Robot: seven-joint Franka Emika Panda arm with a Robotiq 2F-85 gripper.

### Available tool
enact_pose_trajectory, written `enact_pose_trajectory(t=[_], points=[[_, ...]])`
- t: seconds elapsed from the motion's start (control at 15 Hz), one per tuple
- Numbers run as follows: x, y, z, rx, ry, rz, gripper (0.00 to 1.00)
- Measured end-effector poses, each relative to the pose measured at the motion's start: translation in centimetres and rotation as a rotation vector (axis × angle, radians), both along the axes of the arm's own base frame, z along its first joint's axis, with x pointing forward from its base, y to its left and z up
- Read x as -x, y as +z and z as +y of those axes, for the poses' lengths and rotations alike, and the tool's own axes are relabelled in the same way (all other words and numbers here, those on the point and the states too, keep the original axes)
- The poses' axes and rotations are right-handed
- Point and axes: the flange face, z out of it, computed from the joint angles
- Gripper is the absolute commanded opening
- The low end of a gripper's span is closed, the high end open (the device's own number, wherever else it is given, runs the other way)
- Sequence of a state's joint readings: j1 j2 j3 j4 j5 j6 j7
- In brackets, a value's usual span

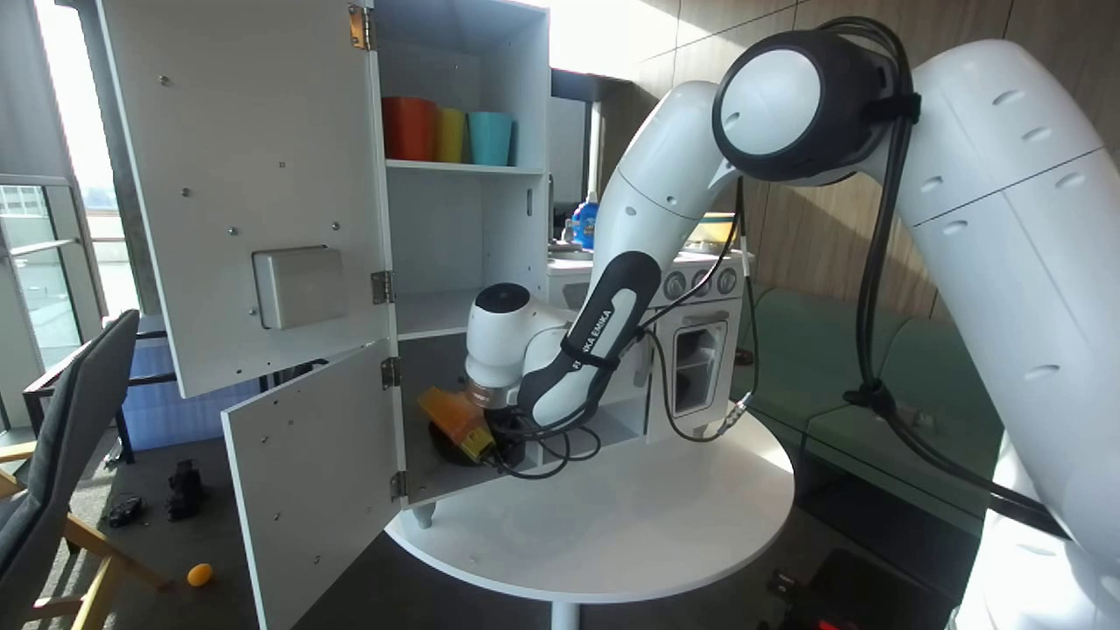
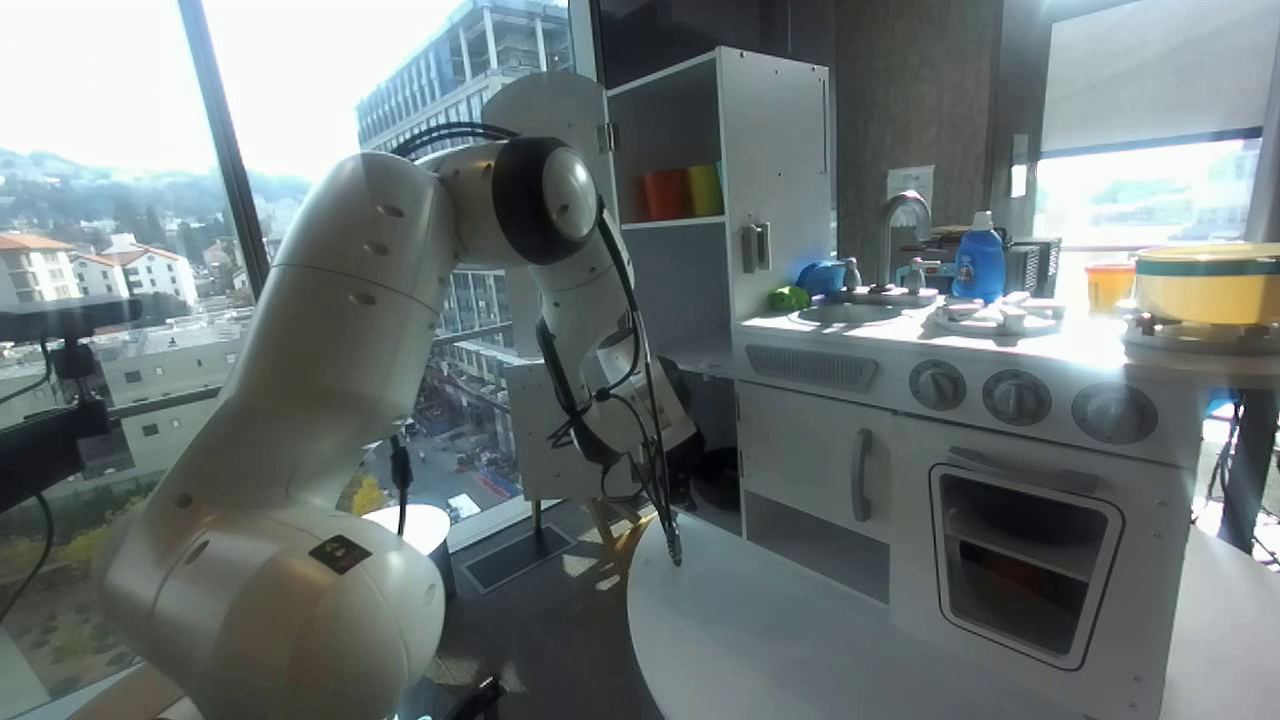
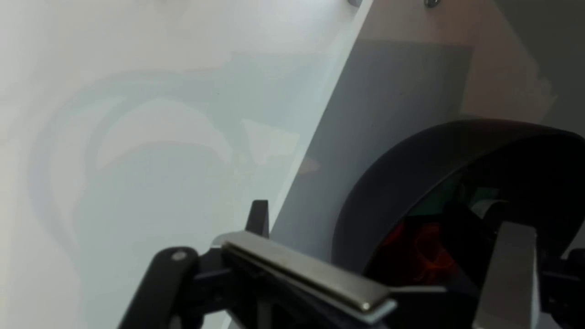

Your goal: Open the bottom left cabinet door, remove the black bowl, put it in the middle left drawer and close the cabinet door of the bottom left drawer

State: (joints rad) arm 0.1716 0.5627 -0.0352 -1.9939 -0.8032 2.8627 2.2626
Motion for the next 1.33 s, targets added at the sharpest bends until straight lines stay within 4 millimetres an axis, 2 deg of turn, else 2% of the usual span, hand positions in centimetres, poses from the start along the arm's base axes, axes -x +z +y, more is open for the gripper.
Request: enact_pose_trajectory(t=[0.47,0.6,1.0,1.33], points=[[-0.2,-0.7,0.8,0.029,0.007,0.015,0.11],[-0.3,-0.5,0.7,0.038,0.003,0.008,0.00],[-0.1,-0.7,0.1,0.043,-0.012,0.012,0.01],[0.6,-0.4,-1.4,0.046,-0.034,0.023,0.01]])
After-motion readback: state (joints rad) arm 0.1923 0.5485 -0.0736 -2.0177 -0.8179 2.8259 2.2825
